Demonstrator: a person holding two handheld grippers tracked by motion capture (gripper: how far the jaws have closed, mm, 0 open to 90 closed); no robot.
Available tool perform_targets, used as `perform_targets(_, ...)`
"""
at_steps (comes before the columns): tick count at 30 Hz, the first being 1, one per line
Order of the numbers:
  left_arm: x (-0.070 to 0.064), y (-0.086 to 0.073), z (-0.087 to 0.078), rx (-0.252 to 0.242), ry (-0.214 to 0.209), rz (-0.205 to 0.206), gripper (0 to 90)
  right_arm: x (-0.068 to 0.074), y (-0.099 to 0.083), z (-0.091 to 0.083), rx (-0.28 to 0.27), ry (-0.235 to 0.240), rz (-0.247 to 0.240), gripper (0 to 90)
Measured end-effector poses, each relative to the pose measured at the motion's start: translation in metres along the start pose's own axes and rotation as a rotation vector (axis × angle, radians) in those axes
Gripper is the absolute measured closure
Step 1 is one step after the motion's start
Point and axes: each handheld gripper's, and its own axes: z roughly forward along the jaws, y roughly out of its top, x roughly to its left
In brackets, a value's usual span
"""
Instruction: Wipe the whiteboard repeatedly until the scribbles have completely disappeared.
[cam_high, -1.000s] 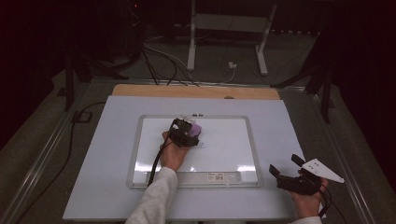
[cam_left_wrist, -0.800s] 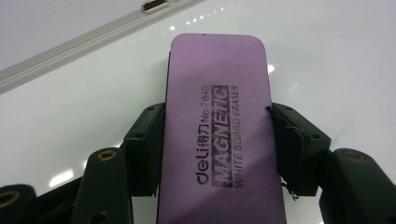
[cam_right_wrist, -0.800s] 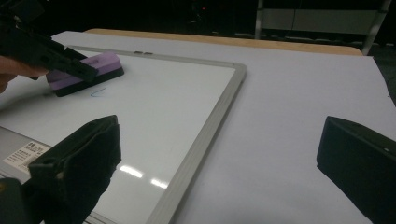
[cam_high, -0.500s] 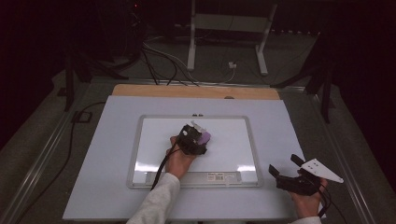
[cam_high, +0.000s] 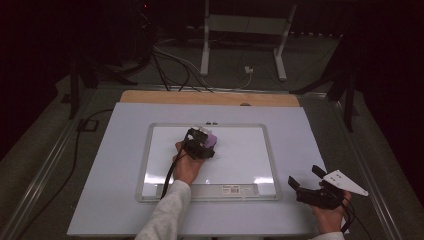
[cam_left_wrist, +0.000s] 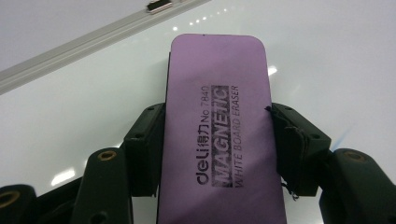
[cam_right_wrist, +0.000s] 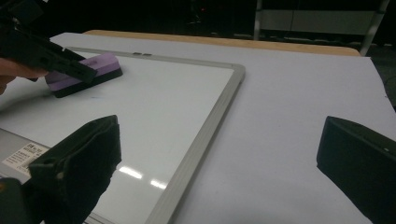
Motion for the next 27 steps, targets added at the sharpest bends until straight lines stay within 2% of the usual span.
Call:
perform_targets(9, -0.041, 0.000, -0.003, 0.000, -0.061, 0.114, 42.0, 0.001, 0.000, 0.003, 0.002, 0.005, -0.002, 0.0)
perform_targets(12, -0.046, 0.000, -0.004, -0.004, -0.064, 0.143, 42.0, 0.002, 0.001, 0.004, 0.002, 0.008, -0.005, 0.0)
perform_targets(14, -0.042, 0.000, -0.003, -0.002, -0.074, 0.130, 42.0, 0.002, 0.001, 0.005, 0.004, 0.011, -0.005, 0.0)
perform_targets(16, -0.036, 0.001, -0.003, -0.005, -0.033, 0.129, 42.0, 0.002, 0.001, 0.005, 0.004, 0.012, -0.004, 0.0)
perform_targets(17, -0.030, 0.001, -0.003, 0.000, -0.019, 0.115, 42.0, 0.001, 0.001, 0.004, 0.002, 0.012, -0.002, 0.0)
perform_targets(20, -0.009, 0.000, -0.003, 0.008, 0.025, 0.050, 42.0, -0.001, 0.001, 0.003, -0.003, 0.006, 0.009, 0.0)
perform_targets(21, -0.002, -0.001, -0.003, 0.011, 0.030, 0.019, 42.0, -0.001, 0.001, 0.003, -0.003, 0.006, 0.011, 0.0)
perform_targets(23, 0.005, -0.001, -0.002, 0.013, 0.020, -0.009, 42.0, -0.001, 0.001, 0.004, -0.001, 0.006, 0.012, 0.0)
perform_targets(26, 0.000, 0.000, -0.001, 0.013, 0.033, -0.010, 42.0, 0.002, 0.001, 0.006, 0.000, 0.011, 0.003, 0.0)
perform_targets(27, -0.004, 0.002, 0.000, 0.012, 0.016, -0.013, 42.0, 0.003, 0.002, 0.006, 0.001, 0.013, 0.004, 0.0)
